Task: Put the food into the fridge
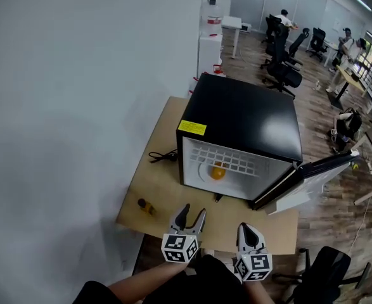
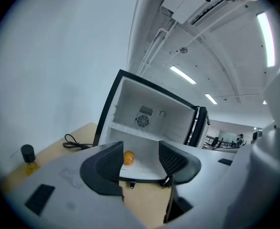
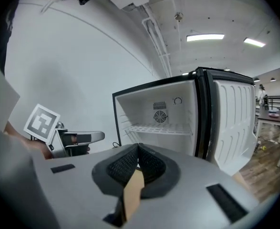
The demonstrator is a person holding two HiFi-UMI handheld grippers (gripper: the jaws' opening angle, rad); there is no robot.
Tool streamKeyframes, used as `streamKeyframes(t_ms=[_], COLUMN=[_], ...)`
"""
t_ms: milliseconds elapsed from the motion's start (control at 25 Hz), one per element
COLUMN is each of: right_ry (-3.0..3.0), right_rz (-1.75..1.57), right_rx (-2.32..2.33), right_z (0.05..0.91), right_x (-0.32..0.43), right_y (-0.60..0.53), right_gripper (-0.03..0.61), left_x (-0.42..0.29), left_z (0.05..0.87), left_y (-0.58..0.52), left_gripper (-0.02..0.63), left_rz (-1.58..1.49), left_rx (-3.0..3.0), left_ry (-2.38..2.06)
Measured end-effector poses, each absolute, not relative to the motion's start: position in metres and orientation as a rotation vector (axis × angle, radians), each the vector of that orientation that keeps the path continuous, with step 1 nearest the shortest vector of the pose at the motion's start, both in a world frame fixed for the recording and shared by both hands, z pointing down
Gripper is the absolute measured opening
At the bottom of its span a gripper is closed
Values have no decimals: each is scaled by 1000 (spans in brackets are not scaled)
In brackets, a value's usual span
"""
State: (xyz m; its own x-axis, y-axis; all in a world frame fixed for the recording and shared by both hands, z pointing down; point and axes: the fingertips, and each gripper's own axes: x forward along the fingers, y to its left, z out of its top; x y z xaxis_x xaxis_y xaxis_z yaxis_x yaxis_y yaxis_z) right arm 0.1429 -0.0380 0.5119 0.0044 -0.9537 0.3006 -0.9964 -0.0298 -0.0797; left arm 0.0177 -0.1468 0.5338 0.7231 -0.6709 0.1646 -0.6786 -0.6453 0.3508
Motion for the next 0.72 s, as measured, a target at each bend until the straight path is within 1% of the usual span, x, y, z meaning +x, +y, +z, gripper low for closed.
streamKeyframes(t_ms=[240,480,720], right_ry=[-2023,-1978,-1986], right_rz=[356,347,343], right_rx=[2186,2188,2146], right_z=[481,480,476], right_x=[114,78,41], right_y=[1,29,44], right_gripper=[60,60,60], left_x=[-34,-72,-107], left_z=[466,453,456], left_y=[-82,-42,-23], left_gripper=[213,210,126], left_rz=[-42,-126,-96], left_rx=[2619,2661,2704], left_ry=[-990,-905,-968])
